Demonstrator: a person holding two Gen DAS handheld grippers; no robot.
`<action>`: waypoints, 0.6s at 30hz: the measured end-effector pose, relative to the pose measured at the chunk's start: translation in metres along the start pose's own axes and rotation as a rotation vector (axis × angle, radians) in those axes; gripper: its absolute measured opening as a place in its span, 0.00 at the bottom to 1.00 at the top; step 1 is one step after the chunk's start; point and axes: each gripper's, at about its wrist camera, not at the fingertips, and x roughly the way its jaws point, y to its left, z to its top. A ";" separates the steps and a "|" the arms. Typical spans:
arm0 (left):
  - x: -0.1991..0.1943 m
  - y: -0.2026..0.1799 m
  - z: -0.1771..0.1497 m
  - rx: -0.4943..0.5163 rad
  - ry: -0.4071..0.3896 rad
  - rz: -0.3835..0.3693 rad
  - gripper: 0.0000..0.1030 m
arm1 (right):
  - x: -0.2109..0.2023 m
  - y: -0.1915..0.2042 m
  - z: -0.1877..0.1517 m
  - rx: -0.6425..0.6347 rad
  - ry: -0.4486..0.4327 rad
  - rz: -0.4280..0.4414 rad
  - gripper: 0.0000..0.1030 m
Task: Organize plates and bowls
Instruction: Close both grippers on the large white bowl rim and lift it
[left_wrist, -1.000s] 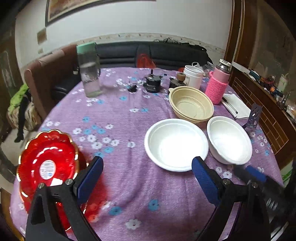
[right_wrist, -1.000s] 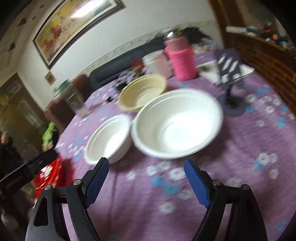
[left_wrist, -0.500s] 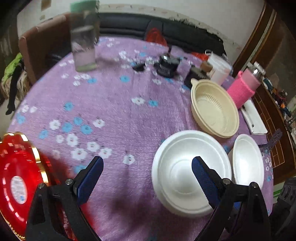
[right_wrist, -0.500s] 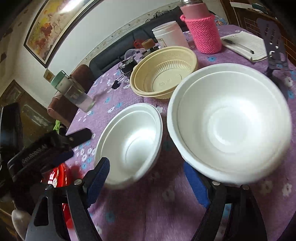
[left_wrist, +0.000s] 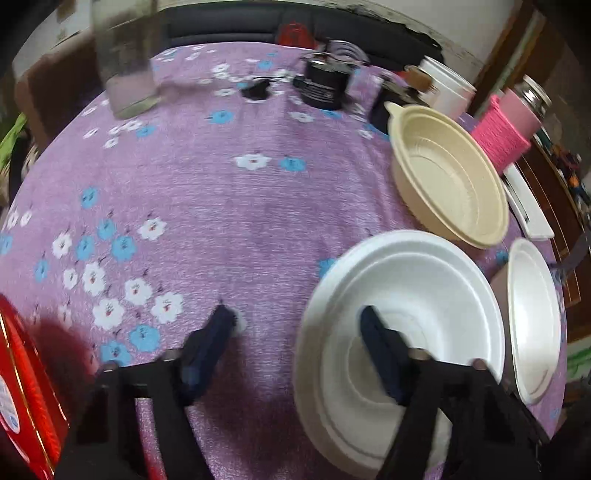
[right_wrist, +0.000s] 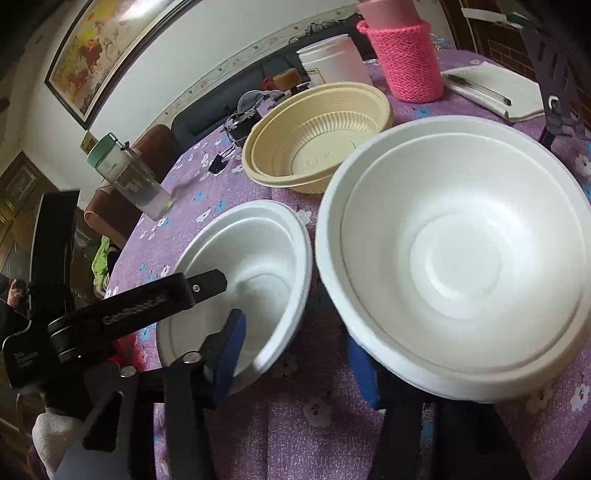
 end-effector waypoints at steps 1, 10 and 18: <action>-0.001 -0.002 0.000 0.012 -0.001 0.002 0.43 | 0.001 0.000 0.000 -0.003 0.003 0.004 0.46; -0.021 -0.012 -0.020 0.076 -0.034 -0.028 0.17 | -0.003 0.007 -0.005 -0.046 -0.028 -0.001 0.22; -0.062 0.005 -0.032 0.051 -0.099 -0.034 0.16 | -0.014 0.024 -0.010 -0.096 -0.062 0.063 0.20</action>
